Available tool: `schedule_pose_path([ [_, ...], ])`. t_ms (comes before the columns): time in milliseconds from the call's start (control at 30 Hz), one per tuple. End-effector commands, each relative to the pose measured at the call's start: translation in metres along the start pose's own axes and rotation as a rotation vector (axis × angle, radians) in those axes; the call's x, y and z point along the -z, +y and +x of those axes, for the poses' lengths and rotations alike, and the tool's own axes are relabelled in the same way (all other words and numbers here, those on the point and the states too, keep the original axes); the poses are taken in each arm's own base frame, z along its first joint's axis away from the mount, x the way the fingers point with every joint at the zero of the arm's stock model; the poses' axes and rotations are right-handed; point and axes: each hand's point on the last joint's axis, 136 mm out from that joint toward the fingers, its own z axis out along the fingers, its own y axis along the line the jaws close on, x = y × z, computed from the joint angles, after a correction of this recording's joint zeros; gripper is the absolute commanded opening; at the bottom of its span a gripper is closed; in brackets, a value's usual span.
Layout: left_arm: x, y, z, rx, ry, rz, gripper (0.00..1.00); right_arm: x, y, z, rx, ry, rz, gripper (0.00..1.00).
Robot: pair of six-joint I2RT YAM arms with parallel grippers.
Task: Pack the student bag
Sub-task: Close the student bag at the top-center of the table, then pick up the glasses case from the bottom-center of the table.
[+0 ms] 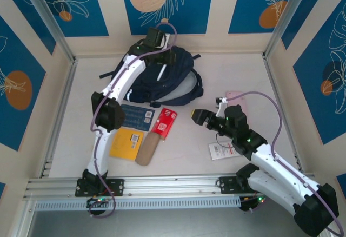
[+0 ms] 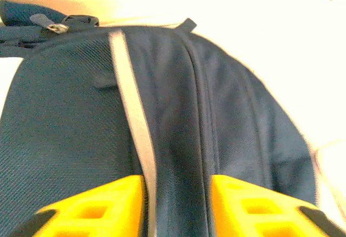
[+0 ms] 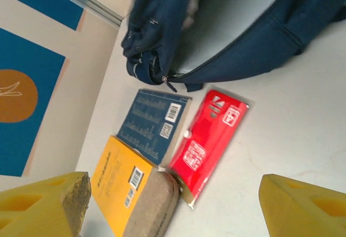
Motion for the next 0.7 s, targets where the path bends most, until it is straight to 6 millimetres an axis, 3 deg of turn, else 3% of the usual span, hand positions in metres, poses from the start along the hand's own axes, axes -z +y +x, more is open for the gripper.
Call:
schedule_pose_path([
  [0, 0.028, -0.027, -0.02, 0.056, -0.043, 0.102, 0.5, 0.007, -0.019, 0.013, 0.023, 0.022, 0.056, 0.82],
  [167, 0.073, -0.043, -0.02, 0.069, -0.043, 0.108, 0.6, 0.012, -0.029, 0.014, 0.018, 0.01, 0.081, 0.82],
  [367, 0.137, -0.032, 0.008, 0.137, -0.071, 0.054, 0.61, 0.016, -0.029, 0.011, 0.002, 0.004, 0.073, 0.82],
  [533, 0.185, 0.007, 0.061, 0.214, -0.1, -0.103, 0.66, 0.023, -0.03, 0.014, -0.004, 0.008, 0.07, 0.82],
  [667, 0.203, 0.04, 0.117, 0.271, -0.046, -0.238, 0.69, 0.027, -0.033, 0.021, -0.014, 0.028, 0.076, 0.82],
])
